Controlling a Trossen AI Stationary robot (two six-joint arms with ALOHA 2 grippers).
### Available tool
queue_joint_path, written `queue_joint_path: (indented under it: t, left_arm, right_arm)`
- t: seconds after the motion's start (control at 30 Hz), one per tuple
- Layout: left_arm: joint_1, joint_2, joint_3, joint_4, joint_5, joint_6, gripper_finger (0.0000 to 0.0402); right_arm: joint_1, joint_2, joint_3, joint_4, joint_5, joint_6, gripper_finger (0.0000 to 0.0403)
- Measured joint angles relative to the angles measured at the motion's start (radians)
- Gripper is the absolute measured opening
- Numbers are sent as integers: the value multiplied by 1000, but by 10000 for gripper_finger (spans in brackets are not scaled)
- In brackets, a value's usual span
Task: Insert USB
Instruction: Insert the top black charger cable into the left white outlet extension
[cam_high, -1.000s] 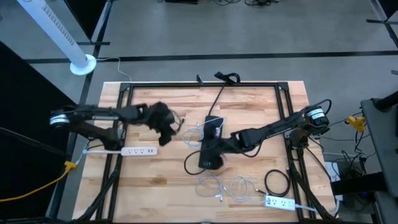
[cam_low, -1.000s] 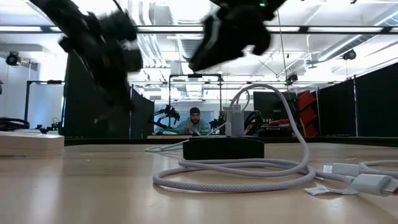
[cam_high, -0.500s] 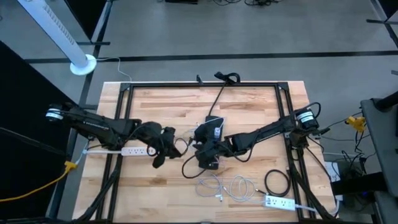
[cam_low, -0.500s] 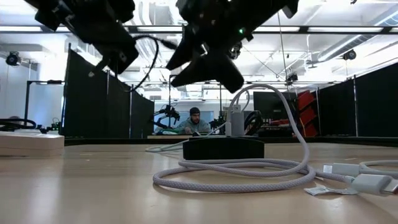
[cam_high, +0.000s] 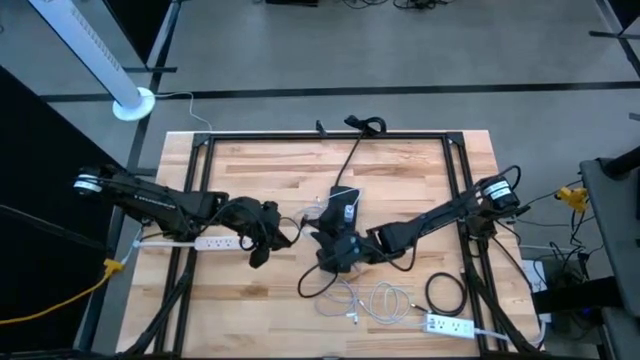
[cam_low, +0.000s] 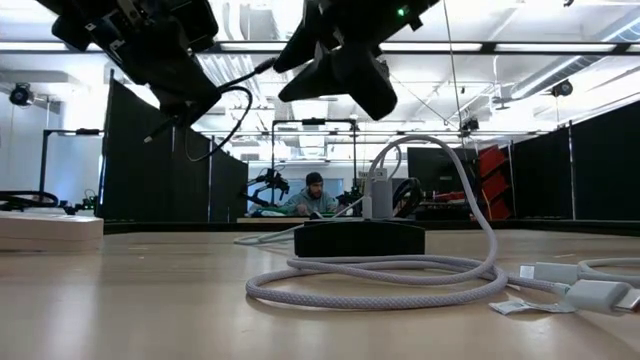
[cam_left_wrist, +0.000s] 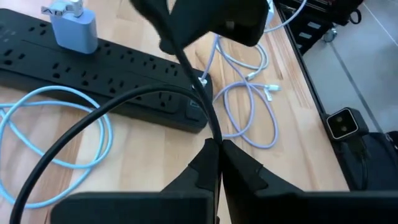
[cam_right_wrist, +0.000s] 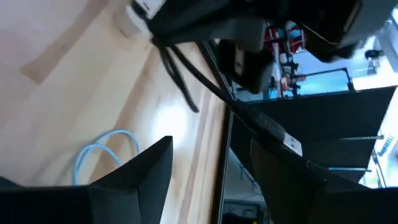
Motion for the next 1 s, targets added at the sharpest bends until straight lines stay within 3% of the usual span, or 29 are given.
queue_joint_path:
  t: [0.2, 0.37, 0.77, 0.87, 1.0]
  left_arm:
    - [0, 0, -5, 2, -21, -30, 0]
    - [0, 0, -5, 19, -23, -28, 0]
    - [-2, 0, -6, 32, -18, -30, 0]
    - [-3, 0, -6, 31, -18, -29, 0]
    - [-3, 0, -6, 30, -18, -28, 9]
  right_arm:
    - [4, -2, 0, -80, 134, 56, 199]
    - [-1, 2, -1, -25, -19, 53, 199]
    - [-69, 49, -1, 57, -42, -54, 193]
    - [-82, 56, -1, 75, -41, -15, 153]
    - [-85, 55, -1, 87, -46, 33, 34]
